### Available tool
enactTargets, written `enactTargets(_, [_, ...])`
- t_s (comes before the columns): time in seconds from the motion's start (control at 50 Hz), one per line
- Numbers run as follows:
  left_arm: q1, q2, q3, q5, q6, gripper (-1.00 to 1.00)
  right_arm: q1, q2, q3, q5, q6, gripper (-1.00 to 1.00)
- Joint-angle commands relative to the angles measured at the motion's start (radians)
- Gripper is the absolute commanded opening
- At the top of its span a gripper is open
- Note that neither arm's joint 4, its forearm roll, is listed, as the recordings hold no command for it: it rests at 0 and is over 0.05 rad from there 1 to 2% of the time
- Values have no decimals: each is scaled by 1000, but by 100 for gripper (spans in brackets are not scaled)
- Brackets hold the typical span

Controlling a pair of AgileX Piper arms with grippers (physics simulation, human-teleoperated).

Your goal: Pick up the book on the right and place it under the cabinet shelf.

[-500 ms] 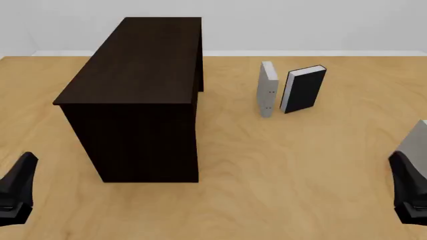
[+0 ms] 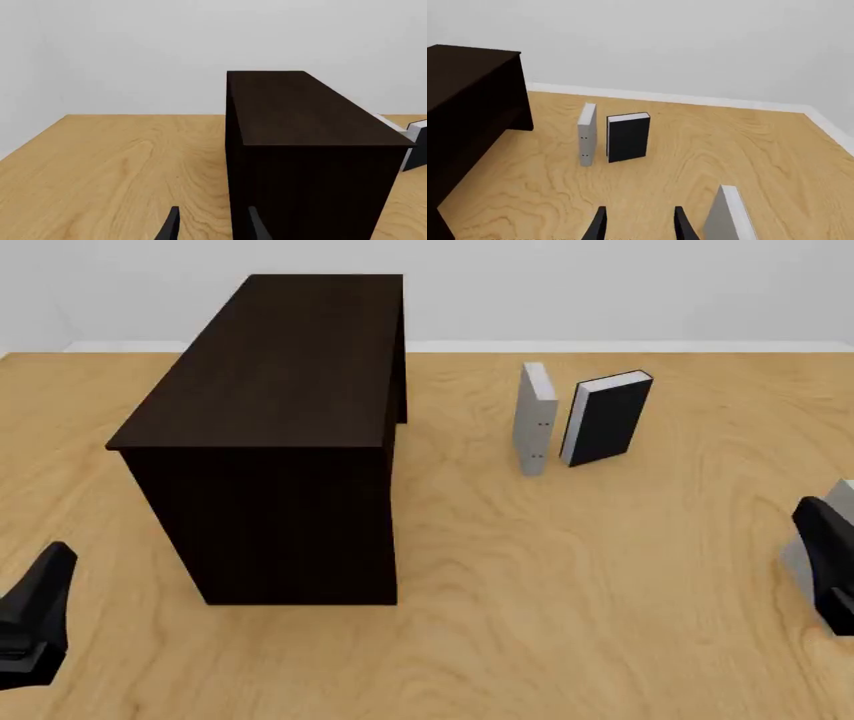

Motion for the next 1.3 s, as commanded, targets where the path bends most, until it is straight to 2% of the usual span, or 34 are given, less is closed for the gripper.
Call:
enactTargets(0.02, [0, 14, 2, -15, 0, 100, -20, 65, -157, 161, -47, 100])
enactTargets(0.06, [0, 2, 2, -7, 0, 100, -42, 84, -195, 189, -79, 100])
enactTargets(0.2, [0, 19, 2, -17, 0, 100, -35, 154, -355, 299, -73, 100])
enactTargets(0.22, [0, 16, 2, -16, 0, 100, -19, 162, -377, 320, -53, 100])
enactTargets(0.28, [1, 20, 2, -18, -1, 100, -35, 180, -433, 367, -88, 100])
enactTargets(0.4, [1, 22, 2, -20, -1, 100, -82, 223, -482, 423, -140, 100])
enactTargets(0.42, [1, 22, 2, -20, -1, 100, -82, 233, -496, 440, -116, 100])
enactTargets(0.44, [1, 24, 2, -21, -1, 100, -84, 234, -503, 449, -118, 100])
enactTargets(0.56, [1, 12, 2, -15, -1, 100, -141, 254, -516, 488, -174, 100])
enactTargets(0.62, [6, -14, 2, -1, 0, 100, -149, 261, -513, 494, -179, 100])
enactTargets(0.64, [-12, 95, 1, -51, -4, 100, -157, 263, -514, 495, -187, 100])
enactTargets(0.66, [5, -11, 2, -1, -1, 100, -168, 266, -512, 495, -199, 100])
enactTargets(0.9, [-1, 39, 2, -33, -1, 100, -269, 303, -515, 519, -272, 100])
enactTargets(1.02, [-1, 41, 2, -35, -1, 100, -295, 313, -539, 538, -283, 100])
enactTargets(1.3, [-1, 37, 2, -32, -1, 100, -349, 355, -489, 496, -318, 100])
